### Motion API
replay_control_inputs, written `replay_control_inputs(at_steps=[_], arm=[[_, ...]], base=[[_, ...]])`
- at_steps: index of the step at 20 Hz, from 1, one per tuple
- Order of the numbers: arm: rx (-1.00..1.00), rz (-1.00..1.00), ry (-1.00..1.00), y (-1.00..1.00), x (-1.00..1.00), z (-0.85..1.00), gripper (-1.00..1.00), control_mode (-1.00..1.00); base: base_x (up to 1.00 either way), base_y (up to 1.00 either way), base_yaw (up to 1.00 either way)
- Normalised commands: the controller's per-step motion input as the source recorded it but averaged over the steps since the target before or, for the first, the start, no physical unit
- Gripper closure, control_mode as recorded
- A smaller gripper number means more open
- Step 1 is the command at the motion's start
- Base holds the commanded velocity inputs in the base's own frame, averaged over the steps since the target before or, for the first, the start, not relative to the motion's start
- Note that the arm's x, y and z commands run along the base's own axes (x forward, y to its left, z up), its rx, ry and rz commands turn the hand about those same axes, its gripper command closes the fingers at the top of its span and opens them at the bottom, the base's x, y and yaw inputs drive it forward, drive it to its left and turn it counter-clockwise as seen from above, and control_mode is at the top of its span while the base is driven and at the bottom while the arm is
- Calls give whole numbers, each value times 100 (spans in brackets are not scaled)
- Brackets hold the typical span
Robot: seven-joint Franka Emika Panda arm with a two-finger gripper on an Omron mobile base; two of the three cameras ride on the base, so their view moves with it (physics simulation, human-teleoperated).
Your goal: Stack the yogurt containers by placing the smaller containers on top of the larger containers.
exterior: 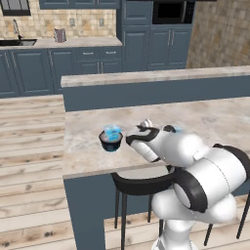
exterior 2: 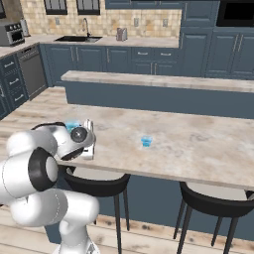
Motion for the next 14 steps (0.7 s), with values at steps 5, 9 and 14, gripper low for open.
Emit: replay_control_inputs(at_steps=[5,9,14], arm=[[-1,0,25,-18,0,51,-100,-100],[0,0,28,-15,0,57,-100,-100],[0,0,30,-20,0,48,-100,-100]], base=[[0,0,0],[0,0,0],[0,0,0]])
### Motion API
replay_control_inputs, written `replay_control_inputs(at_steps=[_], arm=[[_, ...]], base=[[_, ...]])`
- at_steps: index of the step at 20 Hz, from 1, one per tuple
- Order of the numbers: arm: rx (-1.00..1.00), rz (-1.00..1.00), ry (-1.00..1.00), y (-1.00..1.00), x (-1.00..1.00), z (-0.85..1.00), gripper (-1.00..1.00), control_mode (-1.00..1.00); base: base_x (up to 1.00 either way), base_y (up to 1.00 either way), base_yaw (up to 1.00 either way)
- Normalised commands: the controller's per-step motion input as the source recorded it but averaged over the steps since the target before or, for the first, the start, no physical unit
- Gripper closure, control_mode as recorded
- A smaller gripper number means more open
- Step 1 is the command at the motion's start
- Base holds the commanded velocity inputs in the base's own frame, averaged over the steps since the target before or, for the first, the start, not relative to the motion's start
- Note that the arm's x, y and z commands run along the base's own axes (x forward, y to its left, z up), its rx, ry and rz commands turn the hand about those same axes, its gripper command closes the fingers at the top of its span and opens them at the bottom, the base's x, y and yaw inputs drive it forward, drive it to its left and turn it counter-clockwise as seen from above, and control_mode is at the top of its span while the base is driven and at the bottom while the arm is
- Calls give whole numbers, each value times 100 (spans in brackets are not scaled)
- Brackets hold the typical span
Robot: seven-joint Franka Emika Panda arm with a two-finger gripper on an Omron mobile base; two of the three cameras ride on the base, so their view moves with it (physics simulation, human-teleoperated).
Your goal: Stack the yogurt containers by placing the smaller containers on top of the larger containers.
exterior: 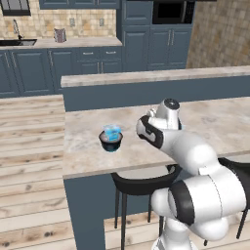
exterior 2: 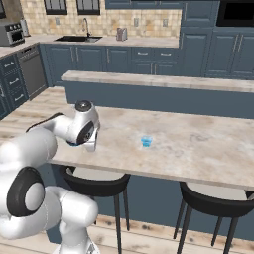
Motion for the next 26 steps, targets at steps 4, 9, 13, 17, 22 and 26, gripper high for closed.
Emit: replay_control_inputs(at_steps=[4,9,13,17,22,26], arm=[[0,0,34,-28,0,31,-100,-100],[0,0,28,-35,0,8,-100,-100],[0,0,18,-31,1,0,-100,-100],[0,0,3,-29,0,0,-100,-100],[0,0,0,-28,1,0,-100,-100],[0,0,-1,-27,0,0,-100,-100]], base=[[0,0,0],[0,0,0],[0,0,0],[0,0,0],[0,0,0],[0,0,0]])
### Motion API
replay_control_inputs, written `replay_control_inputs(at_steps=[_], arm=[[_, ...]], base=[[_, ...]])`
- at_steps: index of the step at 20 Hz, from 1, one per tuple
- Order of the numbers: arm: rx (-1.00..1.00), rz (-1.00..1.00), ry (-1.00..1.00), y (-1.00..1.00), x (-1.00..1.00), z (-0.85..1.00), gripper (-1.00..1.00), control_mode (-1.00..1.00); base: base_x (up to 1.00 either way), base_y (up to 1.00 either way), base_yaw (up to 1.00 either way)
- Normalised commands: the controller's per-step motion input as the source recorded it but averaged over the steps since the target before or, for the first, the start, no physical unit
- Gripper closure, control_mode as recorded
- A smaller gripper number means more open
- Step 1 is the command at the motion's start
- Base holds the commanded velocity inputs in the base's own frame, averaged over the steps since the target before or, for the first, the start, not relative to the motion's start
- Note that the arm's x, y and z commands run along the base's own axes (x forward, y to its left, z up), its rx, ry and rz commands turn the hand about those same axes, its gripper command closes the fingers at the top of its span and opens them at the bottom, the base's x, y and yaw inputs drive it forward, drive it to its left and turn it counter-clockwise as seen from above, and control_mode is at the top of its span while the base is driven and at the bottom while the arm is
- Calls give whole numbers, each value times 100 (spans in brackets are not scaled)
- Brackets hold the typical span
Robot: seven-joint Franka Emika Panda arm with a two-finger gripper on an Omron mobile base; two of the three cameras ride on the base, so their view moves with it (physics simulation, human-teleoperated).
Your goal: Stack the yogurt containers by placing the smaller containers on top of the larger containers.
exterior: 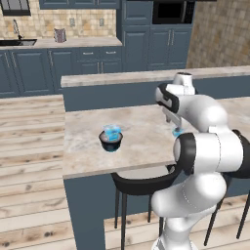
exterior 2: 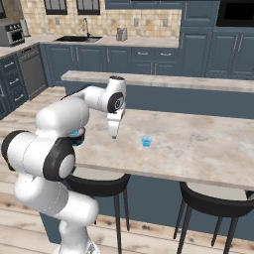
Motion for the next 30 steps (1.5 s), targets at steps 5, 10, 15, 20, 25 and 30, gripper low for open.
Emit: replay_control_inputs(at_steps=[5,10,15,20,25,30], arm=[[-1,0,0,-18,10,0,-100,-100],[0,0,-2,-27,10,0,-100,-100],[-1,0,-1,-24,13,-1,-100,-100],[-4,0,-4,-22,11,-1,-100,-100],[-4,0,-7,-19,8,-2,-100,-100],[-3,0,-9,-17,9,-8,-100,-100]], base=[[0,0,0],[0,0,0],[0,0,0],[0,0,0],[0,0,0],[0,0,0]])
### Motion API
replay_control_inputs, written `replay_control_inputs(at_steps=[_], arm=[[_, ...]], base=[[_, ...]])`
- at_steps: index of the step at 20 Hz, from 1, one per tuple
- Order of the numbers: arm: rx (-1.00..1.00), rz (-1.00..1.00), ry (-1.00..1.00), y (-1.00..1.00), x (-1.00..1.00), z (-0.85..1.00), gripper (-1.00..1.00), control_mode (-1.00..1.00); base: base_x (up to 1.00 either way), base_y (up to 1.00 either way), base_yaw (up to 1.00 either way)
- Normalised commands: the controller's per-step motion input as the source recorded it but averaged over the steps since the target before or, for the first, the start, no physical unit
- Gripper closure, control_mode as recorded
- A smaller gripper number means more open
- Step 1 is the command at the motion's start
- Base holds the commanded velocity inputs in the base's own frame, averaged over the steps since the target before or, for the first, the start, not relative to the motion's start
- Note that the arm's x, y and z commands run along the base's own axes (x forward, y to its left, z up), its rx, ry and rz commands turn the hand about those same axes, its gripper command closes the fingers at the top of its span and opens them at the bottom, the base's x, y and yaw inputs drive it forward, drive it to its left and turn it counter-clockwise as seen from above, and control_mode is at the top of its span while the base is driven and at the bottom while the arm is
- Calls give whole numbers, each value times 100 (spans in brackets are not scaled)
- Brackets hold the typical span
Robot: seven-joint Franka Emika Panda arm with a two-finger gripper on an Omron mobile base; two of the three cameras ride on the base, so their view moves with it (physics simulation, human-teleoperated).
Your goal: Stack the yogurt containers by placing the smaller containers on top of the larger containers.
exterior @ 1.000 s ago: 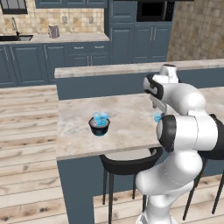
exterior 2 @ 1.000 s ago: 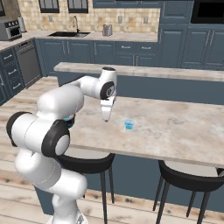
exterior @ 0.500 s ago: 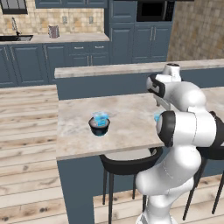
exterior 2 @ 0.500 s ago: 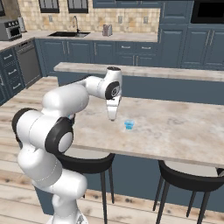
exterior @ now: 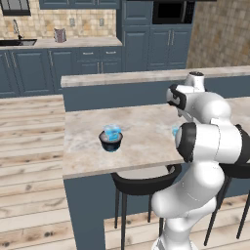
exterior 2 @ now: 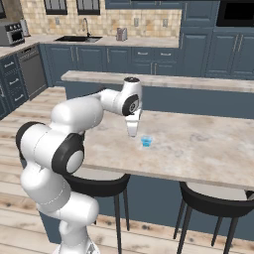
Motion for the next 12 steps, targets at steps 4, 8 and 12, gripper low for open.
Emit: replay_control_inputs(at_steps=[4,8,12], arm=[[-2,0,-7,-7,6,-16,-100,-100],[0,0,-2,-3,12,-20,-100,-100],[-2,0,0,-10,23,-13,-100,-100]], base=[[0,0,0],[0,0,0],[0,0,0]])
